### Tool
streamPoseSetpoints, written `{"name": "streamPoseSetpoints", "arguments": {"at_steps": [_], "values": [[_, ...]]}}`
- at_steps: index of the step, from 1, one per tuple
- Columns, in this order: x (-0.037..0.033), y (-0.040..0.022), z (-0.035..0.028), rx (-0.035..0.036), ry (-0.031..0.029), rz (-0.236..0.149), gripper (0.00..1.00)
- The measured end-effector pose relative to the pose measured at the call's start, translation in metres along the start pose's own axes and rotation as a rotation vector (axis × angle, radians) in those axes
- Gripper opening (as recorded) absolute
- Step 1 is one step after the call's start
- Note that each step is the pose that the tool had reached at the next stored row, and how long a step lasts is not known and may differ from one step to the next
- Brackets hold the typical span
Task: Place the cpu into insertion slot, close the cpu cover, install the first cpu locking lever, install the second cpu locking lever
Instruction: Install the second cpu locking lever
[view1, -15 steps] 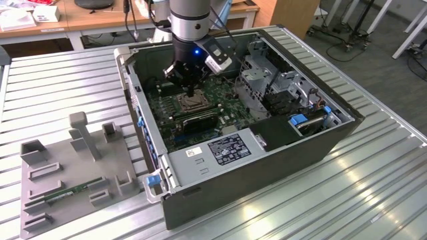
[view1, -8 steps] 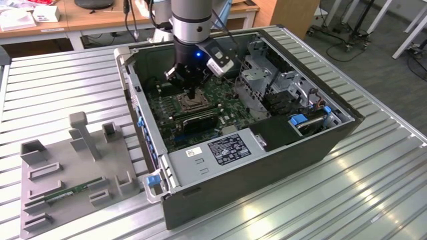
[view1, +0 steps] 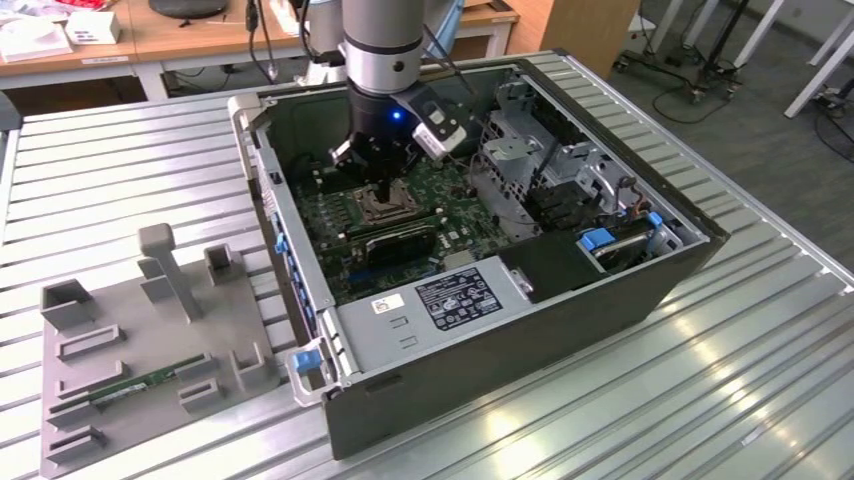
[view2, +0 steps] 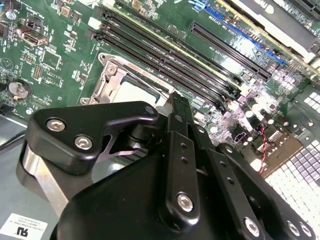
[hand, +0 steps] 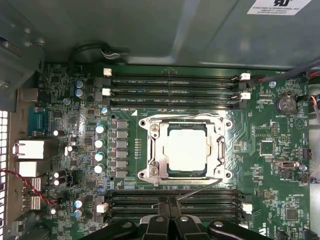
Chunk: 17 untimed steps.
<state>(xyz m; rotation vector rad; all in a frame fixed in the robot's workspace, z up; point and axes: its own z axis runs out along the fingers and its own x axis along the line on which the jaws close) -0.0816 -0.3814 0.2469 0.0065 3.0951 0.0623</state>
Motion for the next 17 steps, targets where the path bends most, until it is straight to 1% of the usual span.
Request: {"name": "streamPoseSetpoints", "arguments": {"at_steps": [7, 12, 17], "values": [[0.0029, 0.0017, 0.0034, -0.0002, -0.0002, 0.000, 0.11], [0.0044, 0.0013, 0.0122, 0.0000, -0.0001, 0.001, 0.11], [0.0077, 0.0009, 0.0213, 0.0000, -0.0003, 0.003, 0.11]]}}
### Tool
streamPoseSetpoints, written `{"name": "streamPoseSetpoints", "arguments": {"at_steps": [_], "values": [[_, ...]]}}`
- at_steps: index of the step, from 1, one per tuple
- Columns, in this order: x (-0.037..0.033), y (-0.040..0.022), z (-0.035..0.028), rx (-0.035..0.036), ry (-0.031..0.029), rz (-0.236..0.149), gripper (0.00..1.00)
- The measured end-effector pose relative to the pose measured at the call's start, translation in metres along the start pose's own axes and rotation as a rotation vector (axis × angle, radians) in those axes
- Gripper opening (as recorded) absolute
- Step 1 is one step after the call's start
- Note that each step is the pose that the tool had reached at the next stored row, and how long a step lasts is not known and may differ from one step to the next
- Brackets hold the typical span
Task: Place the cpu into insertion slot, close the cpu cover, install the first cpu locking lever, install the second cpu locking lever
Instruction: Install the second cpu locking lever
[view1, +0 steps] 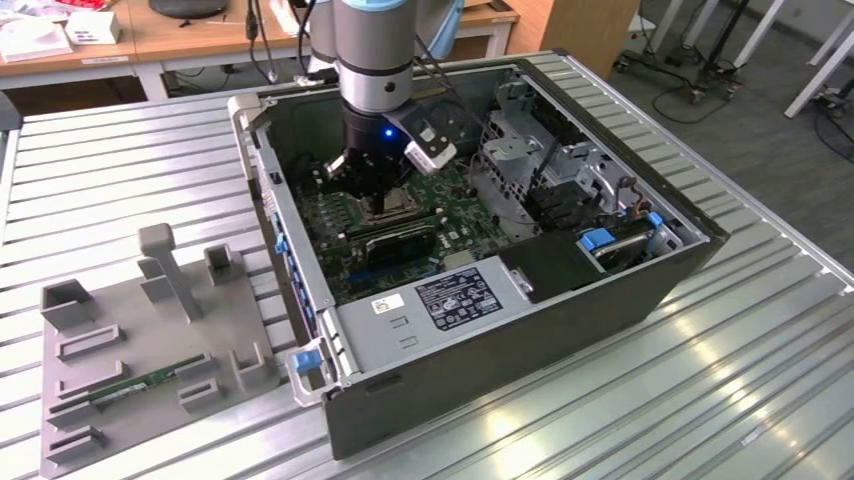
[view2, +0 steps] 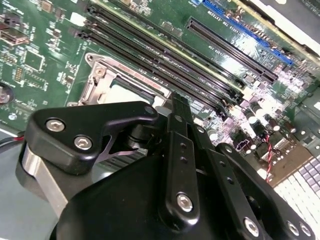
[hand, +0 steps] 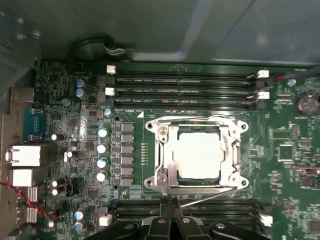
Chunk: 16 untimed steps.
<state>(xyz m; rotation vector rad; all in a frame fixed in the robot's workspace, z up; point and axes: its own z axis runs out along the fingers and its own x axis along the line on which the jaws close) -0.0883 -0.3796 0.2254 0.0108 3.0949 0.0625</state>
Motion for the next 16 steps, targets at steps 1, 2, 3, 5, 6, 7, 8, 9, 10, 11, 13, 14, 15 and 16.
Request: {"name": "streamPoseSetpoints", "arguments": {"at_steps": [1, 2, 3, 5, 6, 7, 8, 9, 10, 11, 13, 14, 15, 16], "values": [[0.0007, -0.0001, 0.0018, -0.0001, -0.0001, 0.001, 0.11], [0.0013, -0.0001, 0.0033, 0.0000, -0.0001, 0.001, 0.11], [0.0019, -0.0002, 0.0047, 0.0000, -0.0001, 0.002, 0.11], [0.0023, -0.0003, 0.0064, 0.0001, -0.0001, 0.002, 0.11], [0.0023, -0.0003, 0.0064, 0.0002, 0.0001, 0.002, 0.11], [0.0024, -0.0003, 0.0065, 0.0004, 0.0001, 0.002, 0.11], [0.0024, -0.0003, 0.0070, 0.0000, -0.0002, 0.003, 0.11], [0.0026, -0.0003, 0.0077, 0.0000, -0.0002, 0.004, 0.11], [0.0030, -0.0003, 0.0085, 0.0002, -0.0003, 0.005, 0.11], [0.0034, -0.0004, 0.0095, 0.0002, -0.0003, 0.007, 0.11], [0.0044, -0.0005, 0.0116, 0.0003, -0.0004, 0.010, 0.11], [0.0050, -0.0005, 0.0129, 0.0004, -0.0005, 0.012, 0.11], [0.0058, -0.0006, 0.0144, 0.0005, -0.0007, 0.014, 0.11], [0.0066, -0.0007, 0.0158, 0.0007, -0.0007, 0.016, 0.11]]}}
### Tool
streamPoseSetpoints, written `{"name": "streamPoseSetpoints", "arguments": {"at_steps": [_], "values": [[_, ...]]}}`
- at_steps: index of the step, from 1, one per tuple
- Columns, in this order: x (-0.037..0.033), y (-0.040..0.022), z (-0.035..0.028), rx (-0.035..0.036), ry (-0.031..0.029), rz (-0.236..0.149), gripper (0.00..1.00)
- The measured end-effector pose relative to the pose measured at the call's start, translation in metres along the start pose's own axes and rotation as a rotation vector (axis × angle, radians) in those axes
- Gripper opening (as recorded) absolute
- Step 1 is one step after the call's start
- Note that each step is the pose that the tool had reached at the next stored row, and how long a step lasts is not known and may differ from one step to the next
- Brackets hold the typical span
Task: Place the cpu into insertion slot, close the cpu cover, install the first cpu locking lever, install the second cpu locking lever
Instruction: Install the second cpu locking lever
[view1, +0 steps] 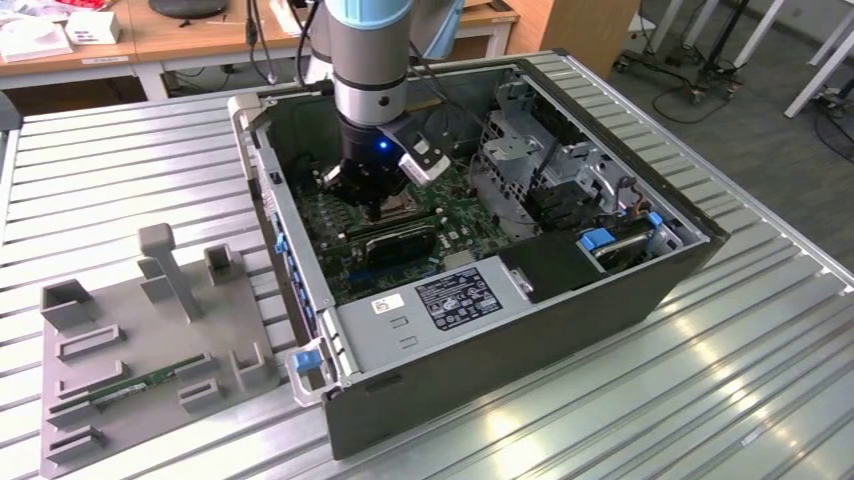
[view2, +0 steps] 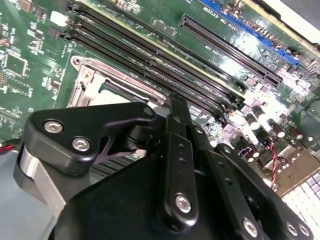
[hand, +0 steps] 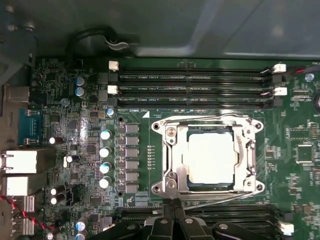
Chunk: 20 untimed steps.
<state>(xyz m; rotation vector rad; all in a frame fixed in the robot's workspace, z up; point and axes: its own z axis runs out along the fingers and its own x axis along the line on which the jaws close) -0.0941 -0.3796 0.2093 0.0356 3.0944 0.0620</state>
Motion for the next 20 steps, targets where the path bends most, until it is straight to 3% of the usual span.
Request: {"name": "streamPoseSetpoints", "arguments": {"at_steps": [9, 20], "values": [[0.0038, -0.0003, 0.0088, 0.0006, -0.0005, 0.014, 0.11], [0.0064, 0.0018, 0.0090, 0.0007, -0.0007, 0.015, 0.11]]}}
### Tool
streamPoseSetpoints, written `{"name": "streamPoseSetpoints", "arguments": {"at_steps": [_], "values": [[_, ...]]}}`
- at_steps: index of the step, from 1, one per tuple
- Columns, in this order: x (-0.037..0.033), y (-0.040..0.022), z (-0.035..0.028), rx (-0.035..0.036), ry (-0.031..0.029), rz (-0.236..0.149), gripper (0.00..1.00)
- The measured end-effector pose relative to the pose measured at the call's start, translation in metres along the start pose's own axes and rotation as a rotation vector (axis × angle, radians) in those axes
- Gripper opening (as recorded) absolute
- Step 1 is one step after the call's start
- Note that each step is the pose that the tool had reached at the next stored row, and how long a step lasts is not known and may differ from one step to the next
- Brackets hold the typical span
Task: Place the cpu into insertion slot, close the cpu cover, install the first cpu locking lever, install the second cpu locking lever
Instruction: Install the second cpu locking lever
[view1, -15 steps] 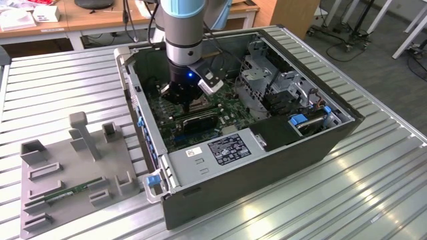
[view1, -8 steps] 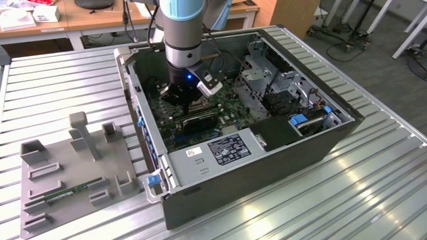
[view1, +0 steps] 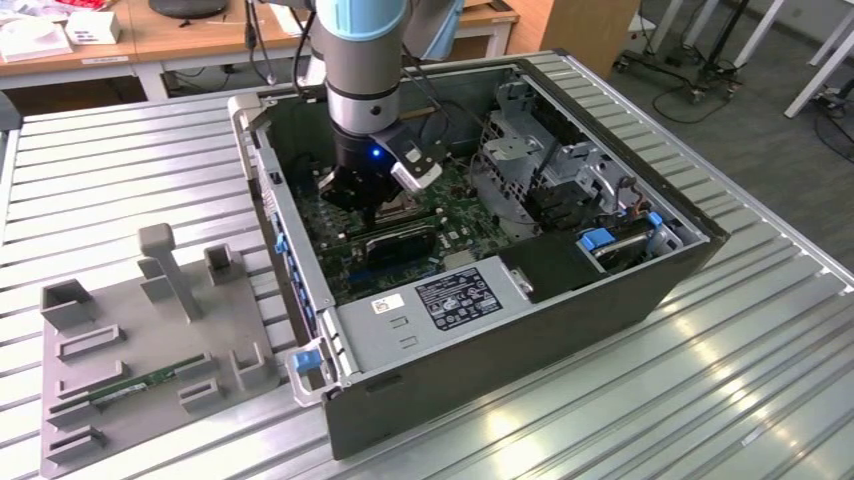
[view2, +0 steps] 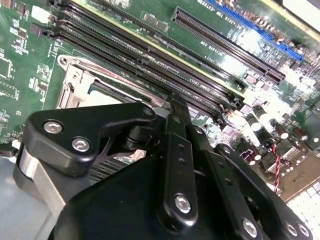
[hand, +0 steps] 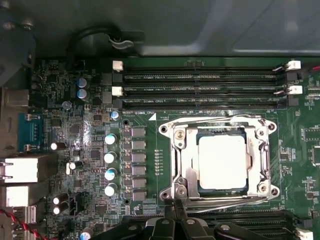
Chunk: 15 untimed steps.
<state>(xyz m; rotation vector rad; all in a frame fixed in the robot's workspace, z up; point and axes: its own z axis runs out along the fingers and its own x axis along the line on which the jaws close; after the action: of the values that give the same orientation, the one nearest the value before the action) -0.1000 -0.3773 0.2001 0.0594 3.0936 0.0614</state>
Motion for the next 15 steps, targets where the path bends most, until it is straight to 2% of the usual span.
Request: {"name": "streamPoseSetpoints", "arguments": {"at_steps": [15], "values": [[0.0041, 0.0026, 0.0000, 0.0000, 0.0000, 0.001, 0.11]]}}
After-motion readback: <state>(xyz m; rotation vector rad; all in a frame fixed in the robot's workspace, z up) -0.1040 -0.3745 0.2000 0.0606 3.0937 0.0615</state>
